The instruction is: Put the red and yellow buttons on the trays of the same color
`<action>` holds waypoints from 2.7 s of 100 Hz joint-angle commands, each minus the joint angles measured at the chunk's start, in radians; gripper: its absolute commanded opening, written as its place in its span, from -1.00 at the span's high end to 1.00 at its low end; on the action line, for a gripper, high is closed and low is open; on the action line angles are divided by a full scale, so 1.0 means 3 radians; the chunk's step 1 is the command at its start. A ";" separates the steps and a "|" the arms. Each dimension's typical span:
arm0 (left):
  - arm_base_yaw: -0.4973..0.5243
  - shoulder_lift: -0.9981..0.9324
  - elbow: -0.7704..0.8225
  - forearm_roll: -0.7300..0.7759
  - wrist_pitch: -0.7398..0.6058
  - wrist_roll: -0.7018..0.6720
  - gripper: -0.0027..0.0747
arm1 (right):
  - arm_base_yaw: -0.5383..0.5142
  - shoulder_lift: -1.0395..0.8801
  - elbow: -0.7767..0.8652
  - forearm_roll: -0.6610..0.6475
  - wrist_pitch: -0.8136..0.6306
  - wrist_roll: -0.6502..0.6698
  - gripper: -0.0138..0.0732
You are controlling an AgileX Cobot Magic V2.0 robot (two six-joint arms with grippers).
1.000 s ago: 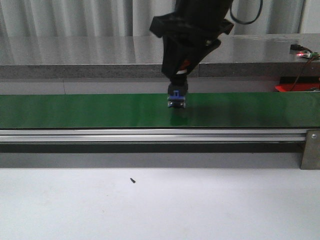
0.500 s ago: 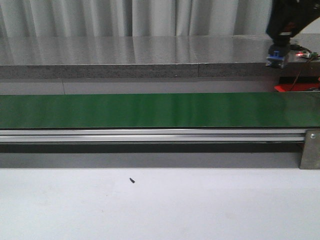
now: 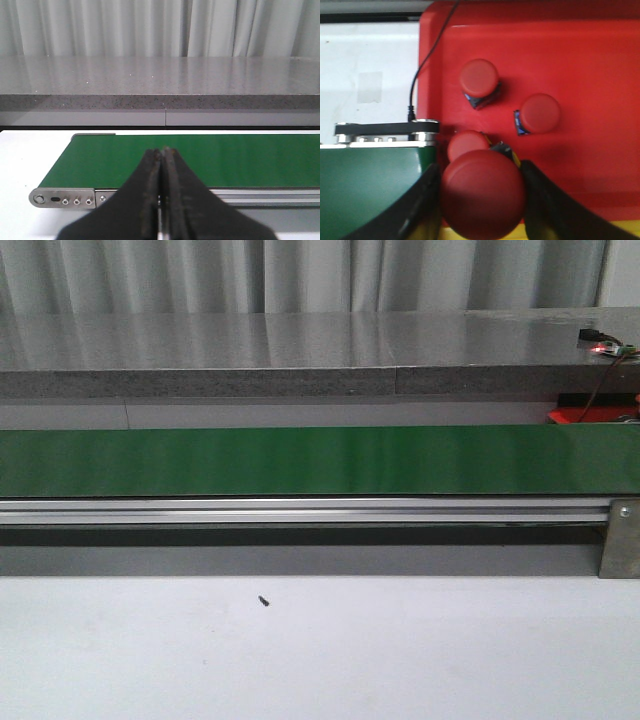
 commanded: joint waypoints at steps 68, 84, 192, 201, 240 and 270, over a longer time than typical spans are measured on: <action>0.0004 -0.0110 0.0138 0.0000 -0.0250 -0.0025 0.98 | -0.0138 0.0183 0.0374 0.0100 -0.0647 0.0080 0.47; 0.0004 -0.0110 0.0138 0.0000 -0.0250 -0.0025 0.98 | -0.0138 0.0293 0.0374 0.0100 -0.0700 0.0080 0.47; 0.0004 -0.0110 0.0138 0.0000 -0.0250 -0.0025 0.98 | -0.0138 0.0156 0.0377 0.0111 -0.0547 0.0080 -0.24; 0.0004 -0.0110 0.0138 0.0000 -0.0250 -0.0025 0.98 | -0.0134 0.0042 0.0432 0.0108 -0.0539 0.0080 -0.24; 0.0004 -0.0110 0.0138 0.0000 -0.0250 -0.0025 0.98 | 0.0046 -0.0694 0.1048 0.0101 -0.0809 0.0077 0.72; 0.0004 -0.0110 0.0138 0.0000 -0.0250 -0.0025 0.98 | 0.0506 -0.1154 0.1447 0.0127 -0.1044 0.0080 0.82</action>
